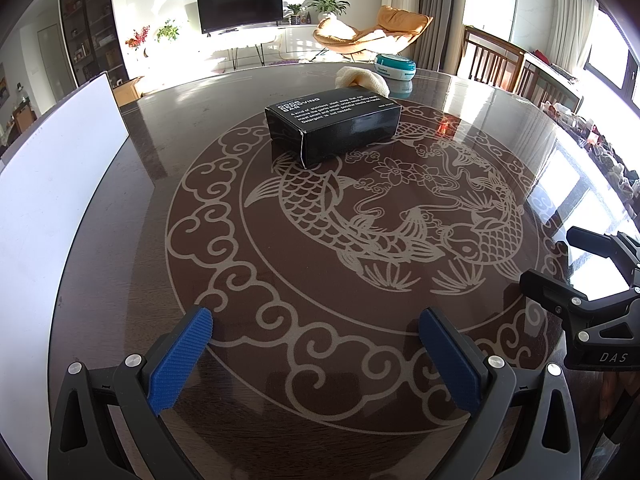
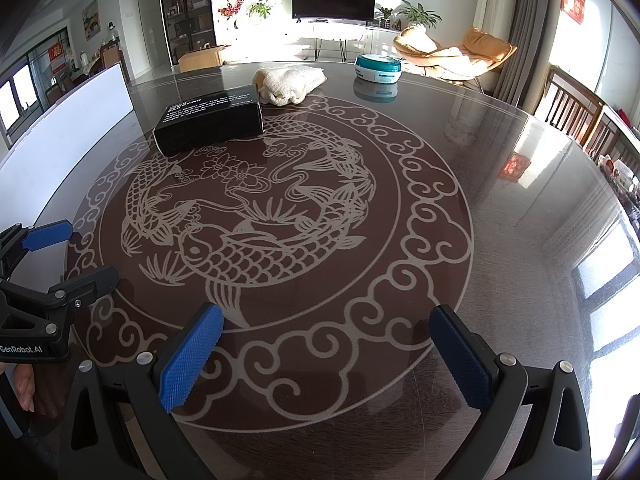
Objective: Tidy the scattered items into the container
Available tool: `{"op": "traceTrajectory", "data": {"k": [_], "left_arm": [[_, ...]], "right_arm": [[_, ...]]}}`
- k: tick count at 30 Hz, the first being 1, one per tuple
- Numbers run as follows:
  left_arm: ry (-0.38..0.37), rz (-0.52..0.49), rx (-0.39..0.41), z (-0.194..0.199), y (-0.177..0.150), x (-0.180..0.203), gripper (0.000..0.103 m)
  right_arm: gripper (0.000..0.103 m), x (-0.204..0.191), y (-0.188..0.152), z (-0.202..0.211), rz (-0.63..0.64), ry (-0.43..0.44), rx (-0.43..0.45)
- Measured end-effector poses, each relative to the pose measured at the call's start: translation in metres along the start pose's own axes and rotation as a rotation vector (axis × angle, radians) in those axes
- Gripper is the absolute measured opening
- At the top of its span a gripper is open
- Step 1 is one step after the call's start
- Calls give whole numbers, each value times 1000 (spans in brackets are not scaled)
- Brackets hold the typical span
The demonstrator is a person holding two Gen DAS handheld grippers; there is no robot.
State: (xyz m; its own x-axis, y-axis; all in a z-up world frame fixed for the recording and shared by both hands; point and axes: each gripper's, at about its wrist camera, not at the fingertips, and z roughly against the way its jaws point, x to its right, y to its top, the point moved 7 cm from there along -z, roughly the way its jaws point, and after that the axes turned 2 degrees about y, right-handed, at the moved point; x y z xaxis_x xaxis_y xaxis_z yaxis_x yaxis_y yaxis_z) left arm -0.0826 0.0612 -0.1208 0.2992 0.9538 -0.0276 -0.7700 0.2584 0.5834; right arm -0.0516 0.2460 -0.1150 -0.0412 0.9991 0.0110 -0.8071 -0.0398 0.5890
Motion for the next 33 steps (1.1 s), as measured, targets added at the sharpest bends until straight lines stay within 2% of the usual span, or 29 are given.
{"op": "traceTrajectory", "data": {"k": [26, 33], "left_arm": [[0, 0, 0, -1, 0, 0, 103], [-21, -45, -4, 3, -7, 2, 103]], "right_arm": [[103, -1, -1, 0, 2, 9, -1], [103, -3, -3, 0, 1, 19, -3]]}}
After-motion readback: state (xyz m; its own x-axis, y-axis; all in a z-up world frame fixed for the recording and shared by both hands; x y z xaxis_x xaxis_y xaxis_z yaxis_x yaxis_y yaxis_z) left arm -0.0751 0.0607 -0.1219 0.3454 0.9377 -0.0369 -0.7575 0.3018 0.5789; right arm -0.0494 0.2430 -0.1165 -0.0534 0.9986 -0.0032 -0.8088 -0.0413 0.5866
